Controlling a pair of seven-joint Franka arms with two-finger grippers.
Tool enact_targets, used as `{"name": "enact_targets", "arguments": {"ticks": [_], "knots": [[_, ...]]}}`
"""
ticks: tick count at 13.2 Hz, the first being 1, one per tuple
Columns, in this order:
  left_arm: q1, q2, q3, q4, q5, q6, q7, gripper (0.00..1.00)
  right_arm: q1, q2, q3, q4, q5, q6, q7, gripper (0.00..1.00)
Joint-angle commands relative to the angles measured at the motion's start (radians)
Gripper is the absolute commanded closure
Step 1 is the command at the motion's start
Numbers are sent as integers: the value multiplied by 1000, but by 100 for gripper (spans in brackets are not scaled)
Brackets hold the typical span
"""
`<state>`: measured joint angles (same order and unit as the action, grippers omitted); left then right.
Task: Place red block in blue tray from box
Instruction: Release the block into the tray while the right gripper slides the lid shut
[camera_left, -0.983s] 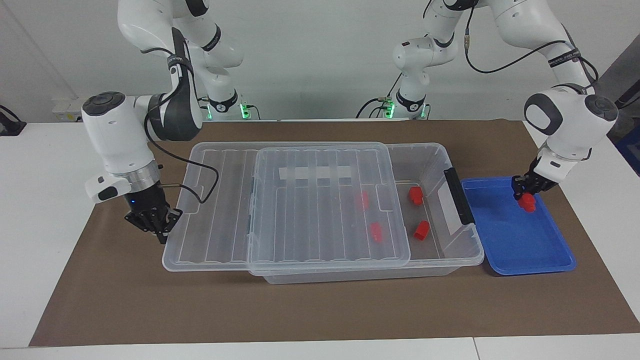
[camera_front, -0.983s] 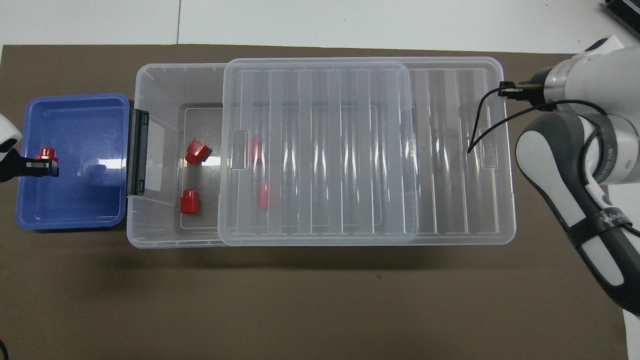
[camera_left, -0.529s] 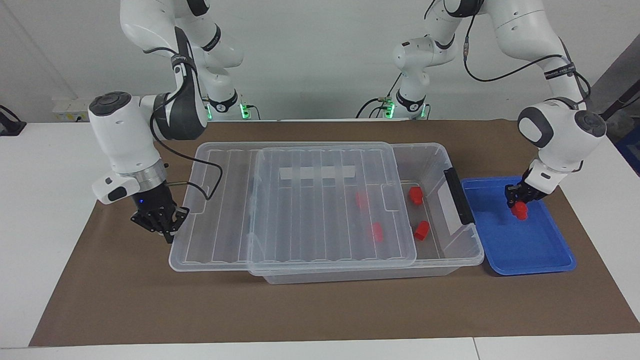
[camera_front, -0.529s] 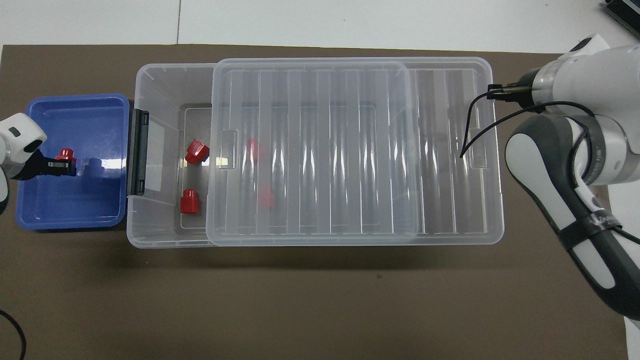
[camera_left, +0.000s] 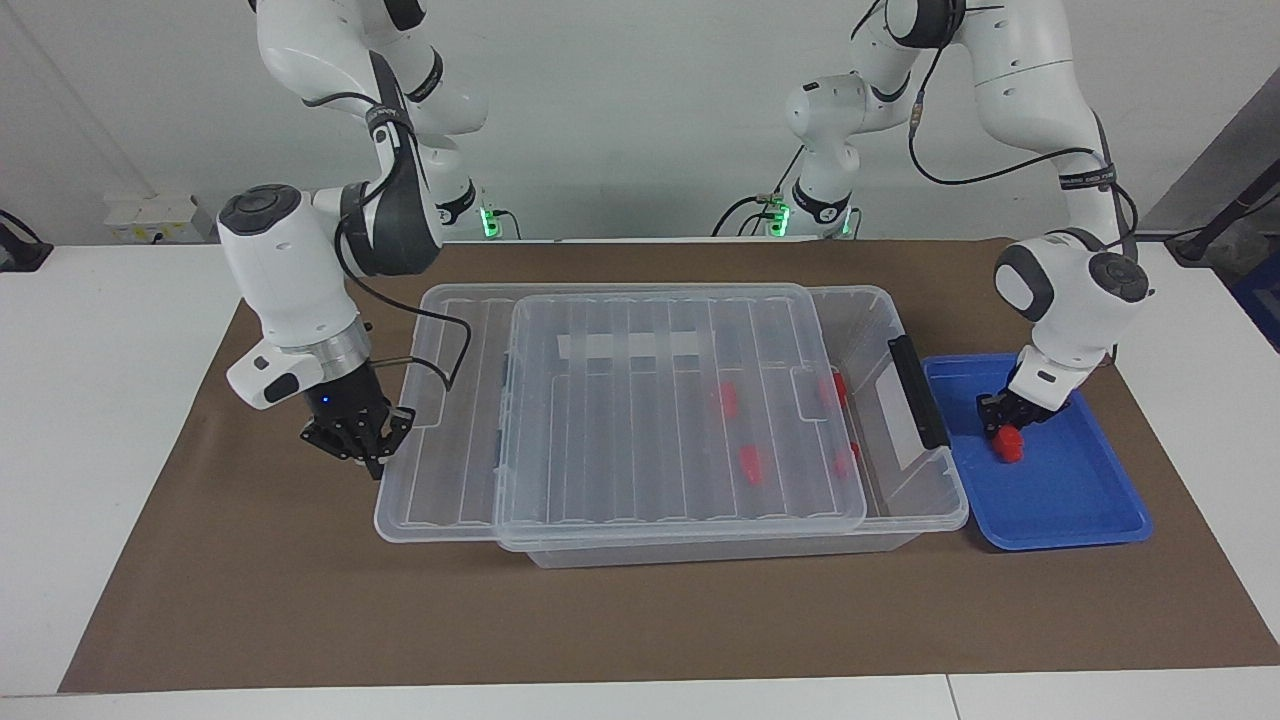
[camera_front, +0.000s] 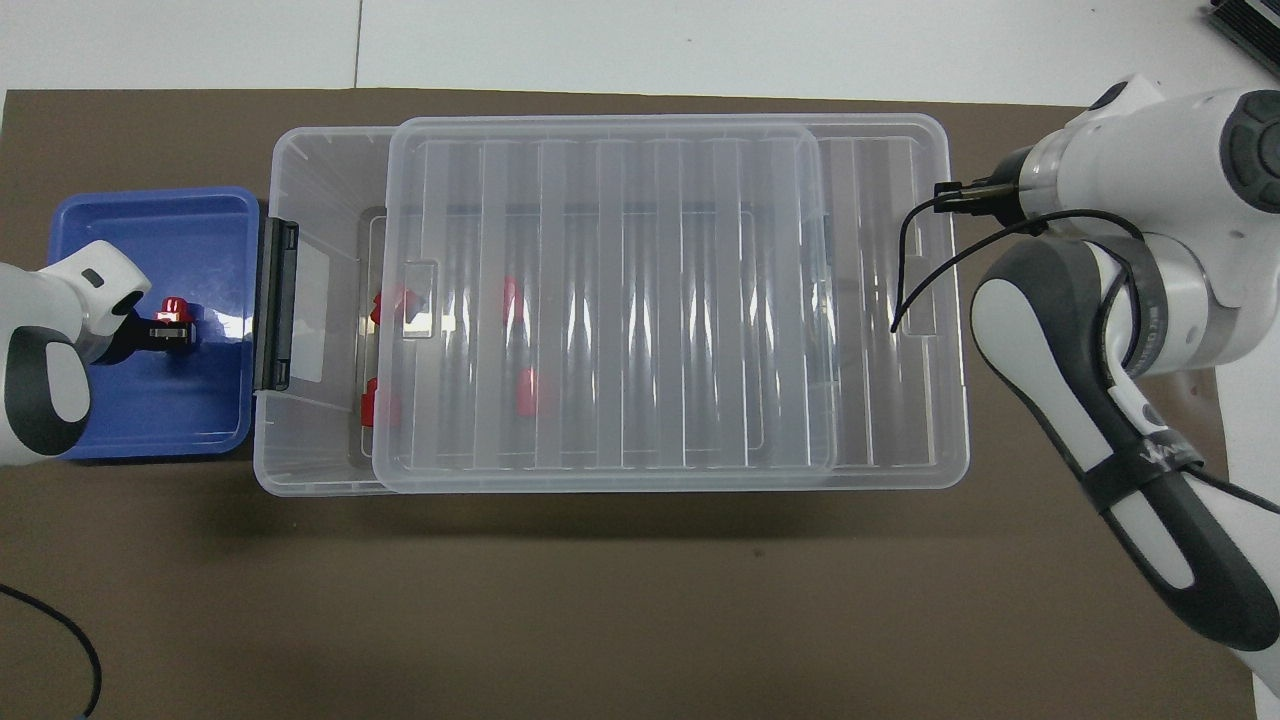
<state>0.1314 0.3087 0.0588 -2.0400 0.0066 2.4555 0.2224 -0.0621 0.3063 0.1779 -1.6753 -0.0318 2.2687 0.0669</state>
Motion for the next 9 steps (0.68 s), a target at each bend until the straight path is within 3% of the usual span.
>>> {"name": "enact_targets", "arguments": {"ticks": [1,2,4,7,9], "knots": [[-13,7,10,-43,-7,33,-9,25,36,-15,18,-20,16,-15,43,100],[-10,7,10,-36,-7,22,-5,1,50,-16,18,-21,18,-15,48,100],[-4,-5,10,-4,-7,-41,-3,0,67,-18,18,-21,16,-17,62,100],[1,-63,12,124,-7,-318,-2,0,91,-18,18,-23,16,-17,100,100],[4,-143,12,173,-7,-503,-2,0,93,-21,20,-23,16,-18,103,100]]}}
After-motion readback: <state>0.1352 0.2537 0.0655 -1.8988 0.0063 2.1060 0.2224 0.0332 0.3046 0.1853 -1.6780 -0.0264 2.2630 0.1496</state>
